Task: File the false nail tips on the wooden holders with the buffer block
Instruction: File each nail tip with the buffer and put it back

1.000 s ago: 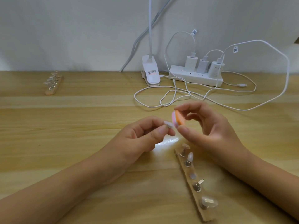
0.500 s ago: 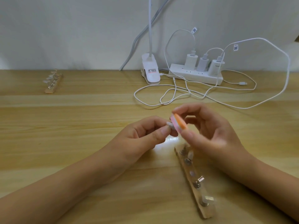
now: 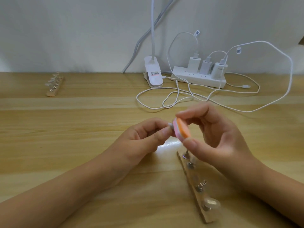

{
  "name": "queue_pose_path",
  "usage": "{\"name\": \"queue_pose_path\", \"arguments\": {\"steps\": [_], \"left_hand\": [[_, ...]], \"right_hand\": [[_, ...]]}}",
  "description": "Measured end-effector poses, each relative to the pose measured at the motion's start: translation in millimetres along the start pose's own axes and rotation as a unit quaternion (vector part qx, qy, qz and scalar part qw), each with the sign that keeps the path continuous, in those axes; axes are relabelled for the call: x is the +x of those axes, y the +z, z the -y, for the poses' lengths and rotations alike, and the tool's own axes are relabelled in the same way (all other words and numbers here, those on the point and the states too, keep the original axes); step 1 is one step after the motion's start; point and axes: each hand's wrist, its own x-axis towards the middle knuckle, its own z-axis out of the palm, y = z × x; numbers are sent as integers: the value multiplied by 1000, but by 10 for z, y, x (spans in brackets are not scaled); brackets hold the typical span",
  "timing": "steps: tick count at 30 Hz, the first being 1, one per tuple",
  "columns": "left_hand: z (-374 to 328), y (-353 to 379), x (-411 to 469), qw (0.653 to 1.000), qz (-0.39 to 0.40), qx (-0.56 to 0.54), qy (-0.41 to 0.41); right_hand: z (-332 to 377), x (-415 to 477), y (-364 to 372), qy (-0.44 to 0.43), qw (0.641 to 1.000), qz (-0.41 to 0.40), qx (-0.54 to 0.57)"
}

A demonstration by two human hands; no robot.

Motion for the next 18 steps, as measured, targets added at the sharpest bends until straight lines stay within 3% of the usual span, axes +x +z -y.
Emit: {"name": "queue_pose_path", "arguments": {"steps": [7,14,18], "left_hand": [[17,-15,-9,1000,-23,11,11],[-17,151,-168,980,-28,158,113],[27,188,-209,952,10,282,119]], "right_hand": [[-214,200,-264,161,972,-148,90],[-246,216,-267,187,964,-147,114],[-226,208,-256,180,968,-131,118]]}}
